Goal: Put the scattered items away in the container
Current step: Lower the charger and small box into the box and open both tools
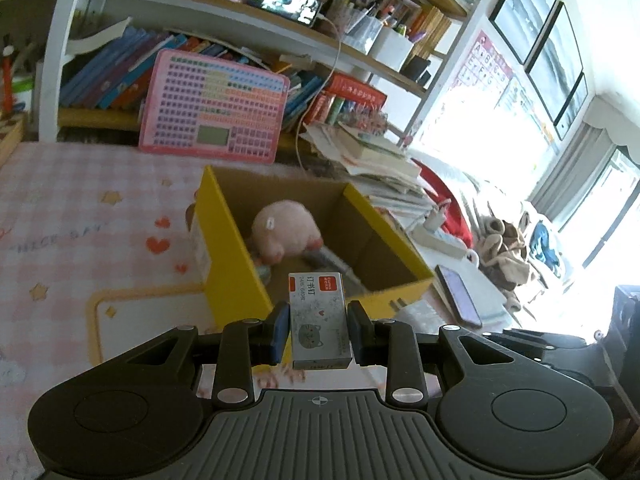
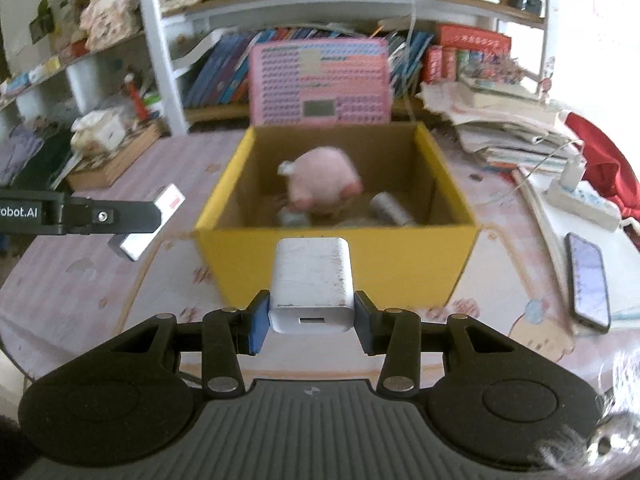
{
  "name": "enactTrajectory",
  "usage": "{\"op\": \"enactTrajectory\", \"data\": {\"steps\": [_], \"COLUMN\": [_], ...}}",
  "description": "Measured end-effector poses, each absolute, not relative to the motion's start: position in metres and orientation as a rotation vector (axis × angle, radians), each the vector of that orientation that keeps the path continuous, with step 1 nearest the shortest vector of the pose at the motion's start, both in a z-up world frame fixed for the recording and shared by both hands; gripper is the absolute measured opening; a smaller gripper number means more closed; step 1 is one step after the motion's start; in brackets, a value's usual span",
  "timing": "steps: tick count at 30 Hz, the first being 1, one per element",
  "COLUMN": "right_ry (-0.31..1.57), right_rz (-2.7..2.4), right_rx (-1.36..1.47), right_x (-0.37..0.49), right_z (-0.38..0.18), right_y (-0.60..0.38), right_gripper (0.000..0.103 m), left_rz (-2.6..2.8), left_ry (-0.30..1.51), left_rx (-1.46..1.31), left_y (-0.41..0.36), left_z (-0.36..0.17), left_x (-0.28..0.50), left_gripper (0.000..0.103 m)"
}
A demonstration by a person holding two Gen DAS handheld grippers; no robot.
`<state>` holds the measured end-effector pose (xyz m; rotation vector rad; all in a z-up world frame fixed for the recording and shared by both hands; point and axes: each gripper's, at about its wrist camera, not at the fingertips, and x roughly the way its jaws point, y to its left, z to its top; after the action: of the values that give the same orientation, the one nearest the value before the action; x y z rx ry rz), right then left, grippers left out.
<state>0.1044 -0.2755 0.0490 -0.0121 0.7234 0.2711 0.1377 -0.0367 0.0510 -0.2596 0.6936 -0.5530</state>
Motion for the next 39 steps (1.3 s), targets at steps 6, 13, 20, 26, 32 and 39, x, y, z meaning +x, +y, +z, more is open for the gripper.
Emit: {"op": "enactTrajectory", "data": {"steps": [6, 13, 20, 26, 32, 39], "right_ry": [0.674, 0.638, 0.659, 0.723, 0.790, 0.823], "right_rz": [0.284, 0.337, 0.402, 0.446, 0.479, 0.502], "right_rx": [-0.012, -0.042, -0.111, -0.180, -0.228, -0.264], "right_x": [0.137, 0.182, 0.227, 0.258, 0.276, 0.288], "right_z": [0.059, 0.062, 0.047, 0.024, 0.005, -0.004], "right_y": [-0.302, -0.311, -0.303, -0.292, -0.286, -0.286], "right_gripper": [0.041, 0.041, 0.041, 0.041, 0.041, 0.041], "left_rz": [-0.537, -0.529, -0.506, -0.496, -0.473, -0.469], "left_ry": [0.655, 0.650, 0.678, 0.741, 0.795, 0.835], "left_rx": [-0.231, -0.188, -0.085, -0.021, 0.011, 0.040], "left_y": [-0.061, -0.086, -0.112, -0.127, -0.133, -0.140], "left_z": [0.059, 0.059, 0.045, 0.026, 0.011, -0.001], "left_x": [0.159, 0.187, 0.215, 0.228, 0.239, 0.246], "left_gripper": [0.029, 0.029, 0.029, 0.029, 0.030, 0.030]}}
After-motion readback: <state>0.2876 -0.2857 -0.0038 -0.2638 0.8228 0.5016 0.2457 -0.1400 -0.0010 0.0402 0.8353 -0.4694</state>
